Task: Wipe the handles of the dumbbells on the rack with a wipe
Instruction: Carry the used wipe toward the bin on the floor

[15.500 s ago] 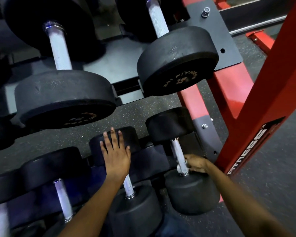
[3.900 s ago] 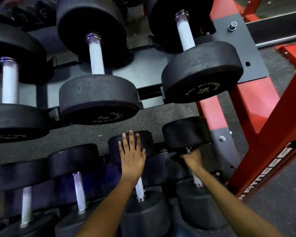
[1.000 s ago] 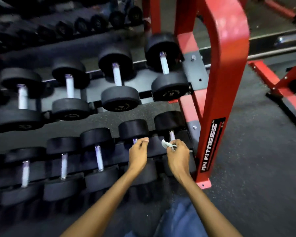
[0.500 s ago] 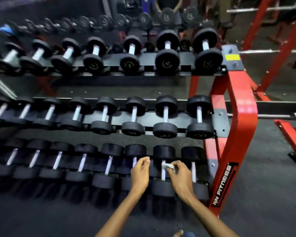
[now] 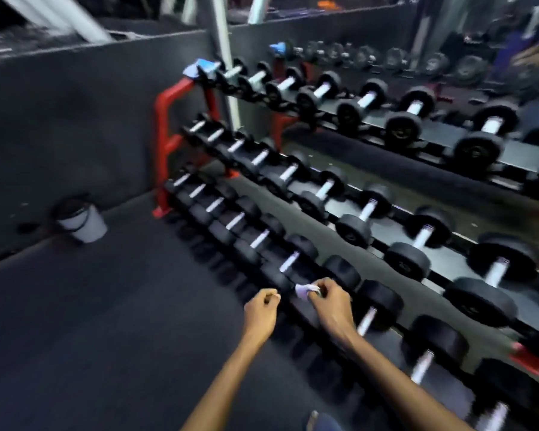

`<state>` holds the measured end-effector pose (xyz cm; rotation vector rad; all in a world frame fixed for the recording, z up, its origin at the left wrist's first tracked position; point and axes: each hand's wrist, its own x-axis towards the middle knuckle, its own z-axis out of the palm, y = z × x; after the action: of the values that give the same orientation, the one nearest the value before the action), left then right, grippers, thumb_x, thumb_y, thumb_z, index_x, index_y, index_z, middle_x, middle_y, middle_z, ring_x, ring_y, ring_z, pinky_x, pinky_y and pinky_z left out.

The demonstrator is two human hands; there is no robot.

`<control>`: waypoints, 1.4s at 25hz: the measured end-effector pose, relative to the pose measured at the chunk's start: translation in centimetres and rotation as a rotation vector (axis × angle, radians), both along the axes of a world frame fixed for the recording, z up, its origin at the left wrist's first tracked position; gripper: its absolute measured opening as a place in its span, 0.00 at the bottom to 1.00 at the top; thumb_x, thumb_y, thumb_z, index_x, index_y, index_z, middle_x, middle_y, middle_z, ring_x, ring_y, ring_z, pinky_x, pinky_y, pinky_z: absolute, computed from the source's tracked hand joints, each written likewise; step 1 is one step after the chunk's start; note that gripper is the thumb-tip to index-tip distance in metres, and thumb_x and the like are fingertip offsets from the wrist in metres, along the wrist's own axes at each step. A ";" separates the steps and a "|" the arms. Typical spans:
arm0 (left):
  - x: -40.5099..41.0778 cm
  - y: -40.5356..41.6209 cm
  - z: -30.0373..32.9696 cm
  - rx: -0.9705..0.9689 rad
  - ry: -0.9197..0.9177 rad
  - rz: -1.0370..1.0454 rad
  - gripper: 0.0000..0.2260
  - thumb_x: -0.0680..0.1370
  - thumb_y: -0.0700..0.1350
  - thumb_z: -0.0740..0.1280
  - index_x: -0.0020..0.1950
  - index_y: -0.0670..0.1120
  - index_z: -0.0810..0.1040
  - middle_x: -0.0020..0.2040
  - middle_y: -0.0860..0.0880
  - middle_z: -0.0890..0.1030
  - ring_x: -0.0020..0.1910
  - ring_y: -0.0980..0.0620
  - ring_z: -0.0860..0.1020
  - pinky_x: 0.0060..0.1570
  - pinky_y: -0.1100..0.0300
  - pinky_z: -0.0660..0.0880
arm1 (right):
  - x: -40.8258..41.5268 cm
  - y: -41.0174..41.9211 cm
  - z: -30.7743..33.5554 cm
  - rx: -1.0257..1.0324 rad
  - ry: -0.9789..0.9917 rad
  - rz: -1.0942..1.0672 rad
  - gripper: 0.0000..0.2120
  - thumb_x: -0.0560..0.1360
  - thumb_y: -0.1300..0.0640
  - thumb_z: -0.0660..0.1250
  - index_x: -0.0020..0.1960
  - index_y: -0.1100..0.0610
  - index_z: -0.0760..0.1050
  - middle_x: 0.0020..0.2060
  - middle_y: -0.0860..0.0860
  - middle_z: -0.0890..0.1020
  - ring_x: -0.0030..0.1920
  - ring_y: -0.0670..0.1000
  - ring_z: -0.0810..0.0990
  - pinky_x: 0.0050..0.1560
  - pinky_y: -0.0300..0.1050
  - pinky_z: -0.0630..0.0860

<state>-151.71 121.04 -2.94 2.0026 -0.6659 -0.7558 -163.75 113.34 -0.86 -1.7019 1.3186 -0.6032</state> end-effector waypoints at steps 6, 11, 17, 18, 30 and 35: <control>14.4 4.0 -0.5 -0.039 0.029 0.306 0.11 0.80 0.40 0.62 0.60 0.41 0.79 0.59 0.45 0.81 0.59 0.48 0.77 0.48 0.66 0.65 | 17.4 1.6 0.7 0.024 -0.023 0.321 0.06 0.71 0.58 0.67 0.36 0.52 0.74 0.32 0.40 0.79 0.36 0.41 0.76 0.31 0.25 0.67; 27.0 6.1 -1.7 -0.008 0.086 0.460 0.10 0.80 0.39 0.63 0.59 0.41 0.80 0.58 0.44 0.81 0.56 0.47 0.79 0.52 0.64 0.70 | 32.8 1.8 0.0 0.064 -0.038 0.510 0.05 0.71 0.54 0.69 0.40 0.55 0.78 0.36 0.46 0.83 0.38 0.45 0.79 0.34 0.32 0.70; 43.7 9.2 -0.9 -0.020 0.121 0.696 0.10 0.80 0.40 0.64 0.58 0.41 0.80 0.58 0.45 0.81 0.57 0.45 0.79 0.60 0.55 0.73 | 51.2 3.1 0.5 0.089 -0.030 0.746 0.06 0.73 0.56 0.67 0.38 0.53 0.74 0.32 0.40 0.78 0.34 0.37 0.74 0.28 0.27 0.66; 46.1 9.7 -0.8 -0.017 0.126 0.728 0.09 0.80 0.40 0.64 0.58 0.42 0.80 0.57 0.47 0.81 0.56 0.46 0.79 0.60 0.56 0.73 | 54.3 3.5 0.4 0.099 -0.028 0.777 0.05 0.73 0.56 0.68 0.38 0.54 0.75 0.33 0.40 0.78 0.35 0.37 0.75 0.28 0.27 0.67; 85.2 13.6 -0.7 0.010 0.050 0.765 0.11 0.80 0.42 0.64 0.60 0.44 0.80 0.57 0.47 0.82 0.55 0.49 0.78 0.51 0.63 0.70 | 94.6 7.9 0.3 0.096 -0.011 0.875 0.08 0.71 0.52 0.71 0.40 0.56 0.77 0.34 0.42 0.80 0.38 0.41 0.78 0.34 0.34 0.72; 99.2 13.9 -0.5 0.027 0.091 0.746 0.11 0.80 0.43 0.63 0.61 0.45 0.80 0.57 0.47 0.81 0.57 0.47 0.78 0.56 0.58 0.72 | 109.3 8.5 0.4 0.087 0.017 0.843 0.02 0.72 0.57 0.67 0.42 0.56 0.76 0.36 0.45 0.80 0.38 0.44 0.77 0.32 0.35 0.69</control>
<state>-52.50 134.95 -3.41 2.0118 0.1621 -0.3923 -54.49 121.82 -0.51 -1.9744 0.5202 -0.0337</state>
